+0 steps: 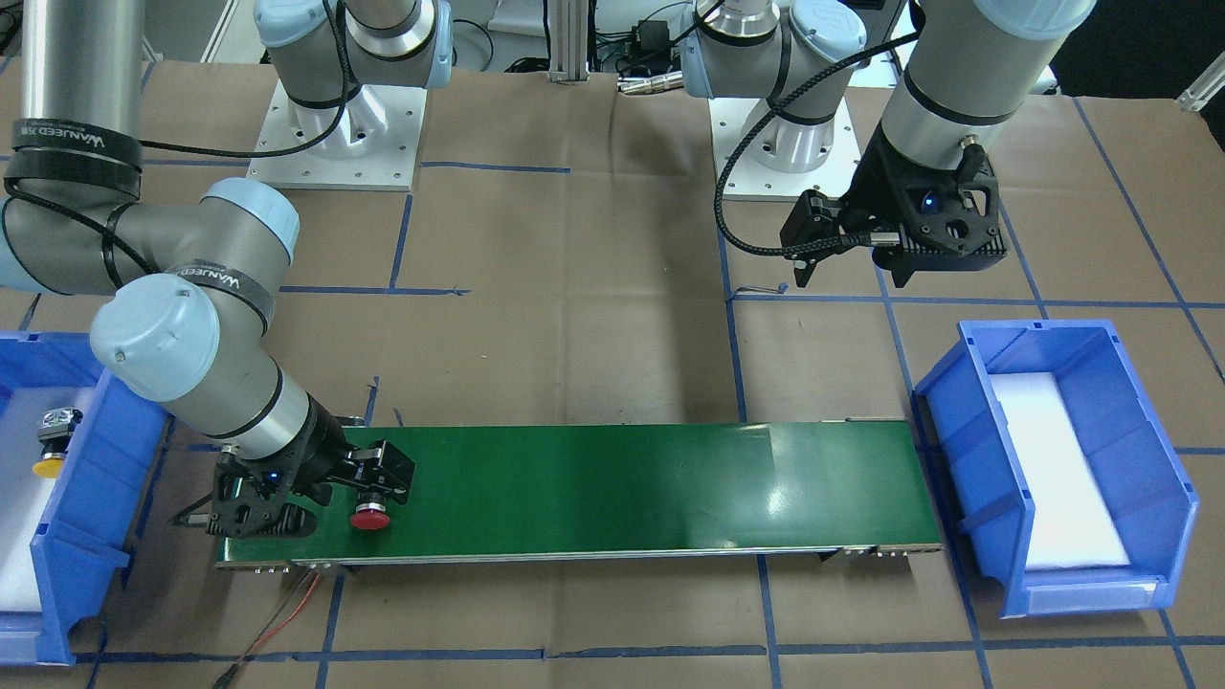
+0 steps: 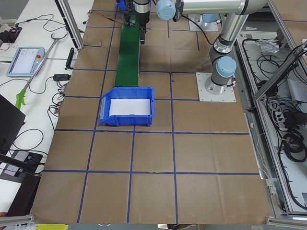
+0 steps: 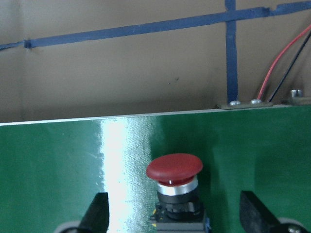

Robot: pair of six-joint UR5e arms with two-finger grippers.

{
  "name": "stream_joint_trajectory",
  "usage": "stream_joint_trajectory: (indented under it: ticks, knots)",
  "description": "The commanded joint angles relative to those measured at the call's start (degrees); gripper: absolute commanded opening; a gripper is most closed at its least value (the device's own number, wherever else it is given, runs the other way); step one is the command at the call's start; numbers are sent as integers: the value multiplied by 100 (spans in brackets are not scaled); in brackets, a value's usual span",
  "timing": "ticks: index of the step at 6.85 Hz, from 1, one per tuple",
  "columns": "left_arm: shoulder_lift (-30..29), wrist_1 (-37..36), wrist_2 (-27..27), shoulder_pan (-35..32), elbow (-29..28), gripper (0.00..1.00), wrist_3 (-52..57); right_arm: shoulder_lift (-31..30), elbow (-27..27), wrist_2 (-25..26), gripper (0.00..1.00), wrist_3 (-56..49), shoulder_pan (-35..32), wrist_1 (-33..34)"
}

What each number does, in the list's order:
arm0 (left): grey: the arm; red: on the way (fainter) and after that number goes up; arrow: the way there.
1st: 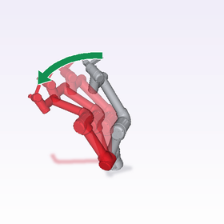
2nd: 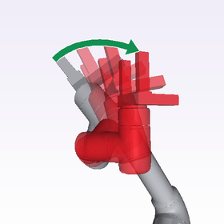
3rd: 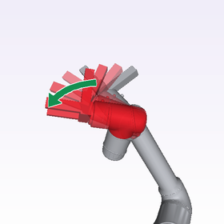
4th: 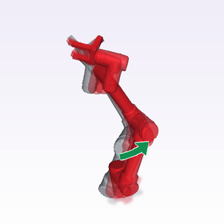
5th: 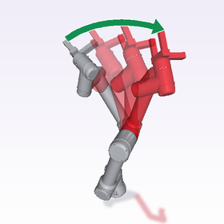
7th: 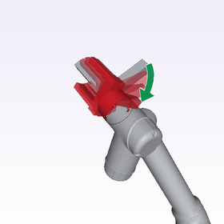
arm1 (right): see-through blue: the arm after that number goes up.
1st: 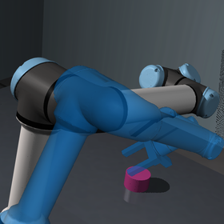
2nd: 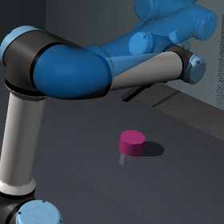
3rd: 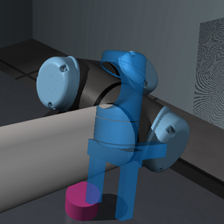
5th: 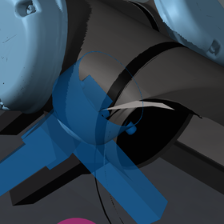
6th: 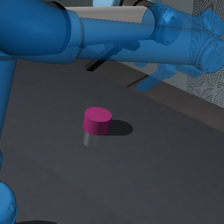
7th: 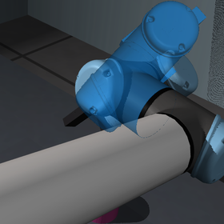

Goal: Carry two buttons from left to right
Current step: 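Lower the right gripper onto the red push button on the belt, then close the right gripper on the red button and lift it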

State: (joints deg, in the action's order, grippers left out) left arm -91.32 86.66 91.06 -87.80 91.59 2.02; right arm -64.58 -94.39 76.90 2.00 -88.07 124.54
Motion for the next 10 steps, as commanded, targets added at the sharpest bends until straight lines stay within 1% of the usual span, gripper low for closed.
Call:
stream_joint_trajectory:
  ticks: [1, 2, 3, 4, 5, 6, 8, 9, 10]
  knots:
    - [0, 0, 0, 0, 0, 100, 0, 42, -10, 314, 88, -7, 0, 18]
    - [0, 0, 0, 0, 0, 100, 0, 94, -10, 534, 87, -7, 0, 18]
    - [0, 0, 0, 0, 0, 100, 0, 129, -18, 867, 81, -7, 0, -9]
    - [0, 0, 0, 0, -9, 100, 0, 130, -36, 1001, 75, -16, 0, -52]
    - [0, 0, 0, 0, -9, 100, 0, 112, -79, 1046, 43, -50, 0, -114]
    - [0, 0, 0, 0, -9, 100, 0, 42, 7, 1107, 7, -68, 0, -758]
    - [0, 0, 0, 0, -9, 100, 0, -220, 349, 1125, 2, -260, 87, -1201]
    - [0, 0, 0, 0, -18, 100, 0, -457, 386, 1134, 2, -558, 323, -1369]
    - [0, 0, 0, 0, -18, 100, 0, -729, 395, 1117, 2, -1100, 821, -1380]
